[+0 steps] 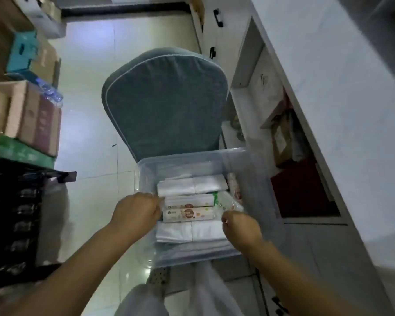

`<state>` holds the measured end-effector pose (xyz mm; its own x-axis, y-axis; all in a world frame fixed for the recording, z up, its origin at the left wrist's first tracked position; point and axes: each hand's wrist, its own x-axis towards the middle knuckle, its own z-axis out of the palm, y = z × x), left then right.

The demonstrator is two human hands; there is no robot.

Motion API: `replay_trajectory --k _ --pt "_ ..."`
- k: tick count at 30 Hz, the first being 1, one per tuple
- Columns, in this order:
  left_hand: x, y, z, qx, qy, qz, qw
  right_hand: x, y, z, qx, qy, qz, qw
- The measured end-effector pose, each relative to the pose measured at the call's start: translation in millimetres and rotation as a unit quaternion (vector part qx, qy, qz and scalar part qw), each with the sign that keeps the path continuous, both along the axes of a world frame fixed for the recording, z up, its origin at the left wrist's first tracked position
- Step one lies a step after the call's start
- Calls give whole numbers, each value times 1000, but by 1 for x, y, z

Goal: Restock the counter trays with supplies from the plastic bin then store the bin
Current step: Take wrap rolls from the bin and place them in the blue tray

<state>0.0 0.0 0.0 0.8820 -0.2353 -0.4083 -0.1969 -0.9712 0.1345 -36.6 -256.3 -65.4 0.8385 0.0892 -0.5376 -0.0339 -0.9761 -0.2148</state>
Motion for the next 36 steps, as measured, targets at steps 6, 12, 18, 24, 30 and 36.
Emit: replay_trajectory --k 6,12,18,24,30,36 --pt "9 -7 -51 -4 -6 66 998 45 -3 -80 46 56 24 997" --pt "7 -11 -102 -7 15 78 997 63 13 -152 62 43 119 990" --pt "2 -7 -134 -12 57 67 996 54 24 -190 35 20 185 982" --pt "-3 -5 -149 -2 96 48 994 50 24 -196 14 -41 197 979" --pt "0 -11 -141 -3 120 5 993 47 15 -158 146 9 149 978" --pt "12 -23 -117 -56 80 -3 995 47 7 -103 223 -21 169 960"
